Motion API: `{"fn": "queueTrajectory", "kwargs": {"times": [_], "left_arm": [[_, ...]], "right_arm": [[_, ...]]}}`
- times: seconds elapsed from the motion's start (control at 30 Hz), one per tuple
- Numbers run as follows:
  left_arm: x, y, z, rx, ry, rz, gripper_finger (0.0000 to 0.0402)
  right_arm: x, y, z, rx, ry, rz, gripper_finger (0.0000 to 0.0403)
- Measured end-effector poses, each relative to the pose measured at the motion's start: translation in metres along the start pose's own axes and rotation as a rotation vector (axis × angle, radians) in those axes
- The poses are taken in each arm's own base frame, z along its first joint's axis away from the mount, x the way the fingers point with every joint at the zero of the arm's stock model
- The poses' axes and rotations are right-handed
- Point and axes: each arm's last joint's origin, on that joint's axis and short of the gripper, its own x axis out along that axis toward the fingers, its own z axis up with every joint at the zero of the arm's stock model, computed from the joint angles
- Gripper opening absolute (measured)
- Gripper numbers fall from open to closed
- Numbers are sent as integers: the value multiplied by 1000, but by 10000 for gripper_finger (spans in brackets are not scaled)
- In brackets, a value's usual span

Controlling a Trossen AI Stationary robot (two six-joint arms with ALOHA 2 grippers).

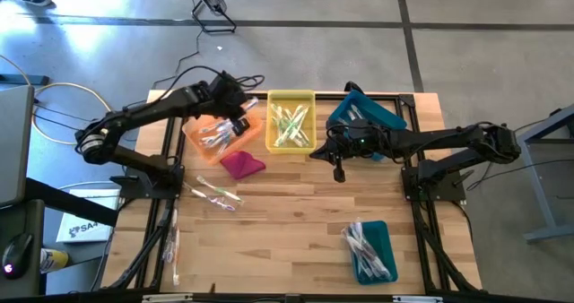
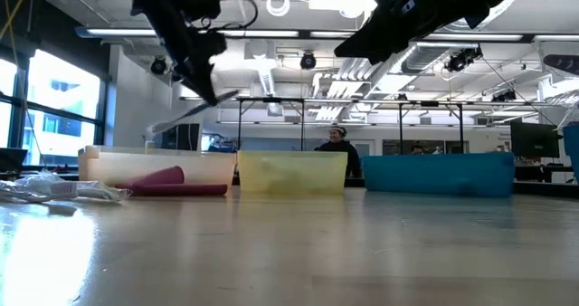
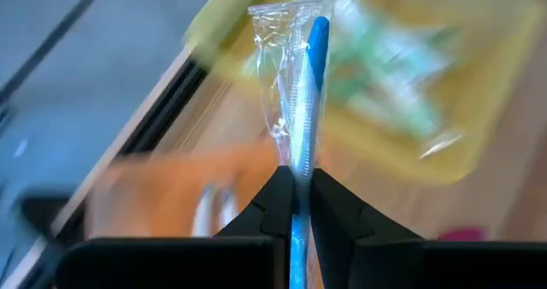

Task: Pick & Place Toothbrushes
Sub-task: Put the blue toothbrush into the orange bin

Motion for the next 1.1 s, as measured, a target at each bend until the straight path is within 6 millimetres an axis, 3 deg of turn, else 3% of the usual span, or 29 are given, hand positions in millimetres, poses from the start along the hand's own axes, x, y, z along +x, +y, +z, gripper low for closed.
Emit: {"fn": "queueTrajectory", "kwargs": {"times": [0.2,0.53,0.83,1.1], "left_arm": [[3,22,-28,-108,254,151,20],[27,29,-56,-177,262,201,20],[31,28,-65,-195,288,229,21],[32,29,-61,-198,249,247,79]], "right_arm": [[0,0,0,0,0,0,2],[0,-1,0,-1,4,-36,2],[0,-1,0,-1,5,-43,2],[0,-1,0,-1,5,-42,2]]}}
